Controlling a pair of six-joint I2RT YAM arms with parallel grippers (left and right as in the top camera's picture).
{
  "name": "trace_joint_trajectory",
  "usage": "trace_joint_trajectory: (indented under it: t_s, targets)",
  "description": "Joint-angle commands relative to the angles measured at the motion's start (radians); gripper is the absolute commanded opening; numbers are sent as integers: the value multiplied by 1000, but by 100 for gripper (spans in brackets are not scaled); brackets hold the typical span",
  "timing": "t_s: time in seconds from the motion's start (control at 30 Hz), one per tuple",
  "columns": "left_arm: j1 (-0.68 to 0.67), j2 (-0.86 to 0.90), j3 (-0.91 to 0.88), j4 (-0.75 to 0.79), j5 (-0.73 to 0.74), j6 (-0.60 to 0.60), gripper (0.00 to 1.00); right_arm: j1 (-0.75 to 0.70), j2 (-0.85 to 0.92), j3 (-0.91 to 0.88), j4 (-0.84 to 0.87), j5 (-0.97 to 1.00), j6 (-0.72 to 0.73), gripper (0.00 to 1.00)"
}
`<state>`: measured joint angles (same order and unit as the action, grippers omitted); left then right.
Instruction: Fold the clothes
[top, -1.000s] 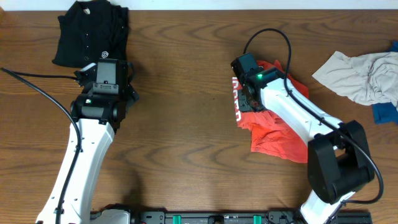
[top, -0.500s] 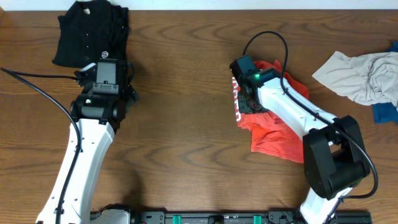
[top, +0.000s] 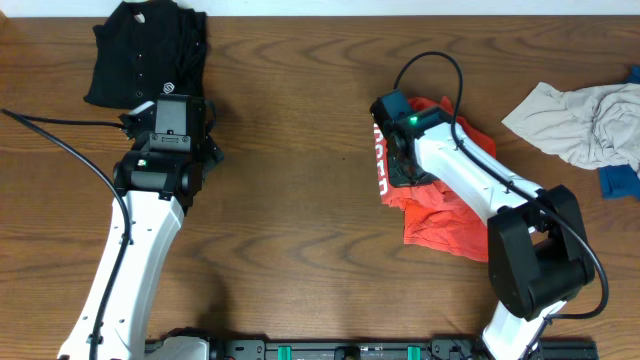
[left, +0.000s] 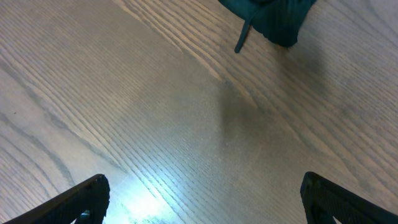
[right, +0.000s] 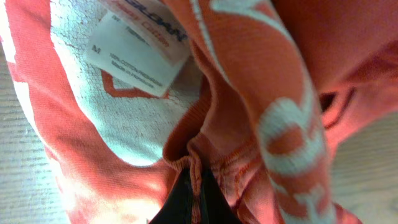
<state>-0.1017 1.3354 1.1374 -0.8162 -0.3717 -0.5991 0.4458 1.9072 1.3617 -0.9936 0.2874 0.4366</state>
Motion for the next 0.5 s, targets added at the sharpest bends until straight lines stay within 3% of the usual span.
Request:
trace_joint_trajectory:
  t_s: [0.0, 0.47]
  targets:
    - [3, 4, -17, -6, -3, -5, 98, -29, -56, 56, -28, 29, 20, 1]
    - [3, 4, -17, -6, -3, -5, 98, -208, -167, 69, -104, 24, -9, 1]
